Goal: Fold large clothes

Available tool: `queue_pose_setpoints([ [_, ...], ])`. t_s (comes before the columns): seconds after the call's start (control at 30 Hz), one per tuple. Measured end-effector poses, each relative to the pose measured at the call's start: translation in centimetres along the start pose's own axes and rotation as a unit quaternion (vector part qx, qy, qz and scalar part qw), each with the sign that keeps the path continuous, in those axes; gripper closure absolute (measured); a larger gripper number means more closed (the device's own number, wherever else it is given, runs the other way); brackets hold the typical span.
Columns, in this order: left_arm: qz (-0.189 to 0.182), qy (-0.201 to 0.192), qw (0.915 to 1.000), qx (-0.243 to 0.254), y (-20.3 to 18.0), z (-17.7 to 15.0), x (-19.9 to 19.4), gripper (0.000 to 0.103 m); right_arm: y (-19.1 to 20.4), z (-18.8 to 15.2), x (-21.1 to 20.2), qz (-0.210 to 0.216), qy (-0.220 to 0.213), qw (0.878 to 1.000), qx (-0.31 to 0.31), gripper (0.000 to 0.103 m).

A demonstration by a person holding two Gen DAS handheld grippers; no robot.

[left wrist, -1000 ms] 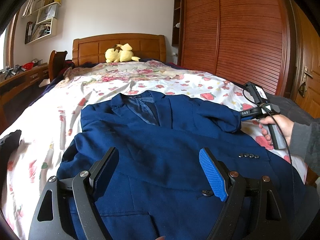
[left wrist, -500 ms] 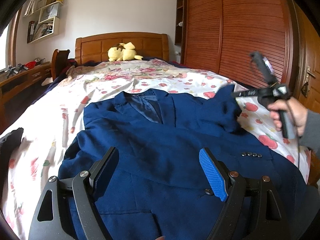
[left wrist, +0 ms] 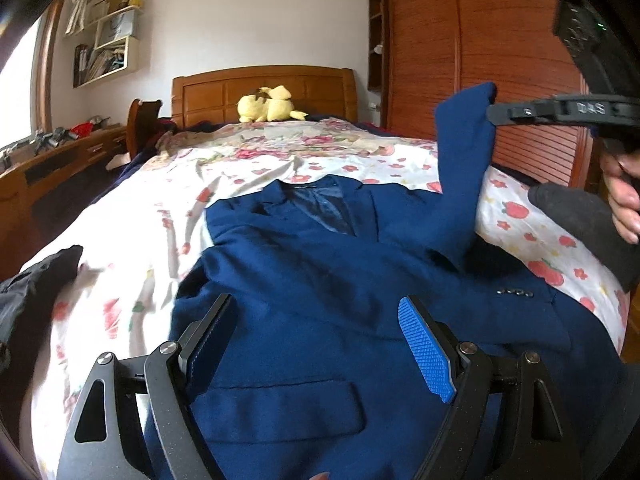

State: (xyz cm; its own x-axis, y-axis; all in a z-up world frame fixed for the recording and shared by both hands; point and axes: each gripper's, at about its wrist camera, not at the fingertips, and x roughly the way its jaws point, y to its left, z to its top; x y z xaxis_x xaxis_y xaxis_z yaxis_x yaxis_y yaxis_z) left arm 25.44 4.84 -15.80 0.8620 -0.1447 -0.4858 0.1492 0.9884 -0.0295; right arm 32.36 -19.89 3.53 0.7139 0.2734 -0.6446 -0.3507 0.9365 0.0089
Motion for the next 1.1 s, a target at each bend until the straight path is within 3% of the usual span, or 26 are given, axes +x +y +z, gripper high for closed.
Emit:
queue_pose_setpoints([
  [0.3,0.015,-0.013,0.9997,-0.017,1.7,-0.3,-2.6,0.019,5.2,0.4,0.3,0.053,0.003,0.998,-0.015,0.1],
  [0.5,0.018,-0.019,0.9994,-0.022,2.5,-0.8,-3.8,0.019,7.0,-1.9,0.8,0.062,0.032,0.998,-0.01,0.1],
  [0.7,0.022,-0.017,0.9992,-0.029,3.4,-1.1,-4.2,0.019,6.7,-5.3,1.3,0.047,0.063,0.997,0.009,0.1],
  [0.97,0.02,-0.016,0.9993,-0.027,3.1,-0.8,-4.0,0.019,6.9,-6.8,-0.3,0.018,0.063,0.998,0.002,0.1],
  [1.0,0.019,-0.016,0.9994,-0.025,3.0,-0.8,-3.8,0.019,6.8,-6.9,-0.6,0.017,0.061,0.998,0.002,0.096],
  [1.03,0.017,-0.015,0.9995,-0.023,2.9,-0.8,-3.7,0.019,6.8,-6.9,-0.8,0.015,0.059,0.998,0.002,0.083],
  [1.1,0.016,-0.012,0.9997,-0.017,2.5,-0.8,-3.4,0.019,6.5,-7.3,-1.4,0.002,0.054,0.999,0.002,0.072],
])
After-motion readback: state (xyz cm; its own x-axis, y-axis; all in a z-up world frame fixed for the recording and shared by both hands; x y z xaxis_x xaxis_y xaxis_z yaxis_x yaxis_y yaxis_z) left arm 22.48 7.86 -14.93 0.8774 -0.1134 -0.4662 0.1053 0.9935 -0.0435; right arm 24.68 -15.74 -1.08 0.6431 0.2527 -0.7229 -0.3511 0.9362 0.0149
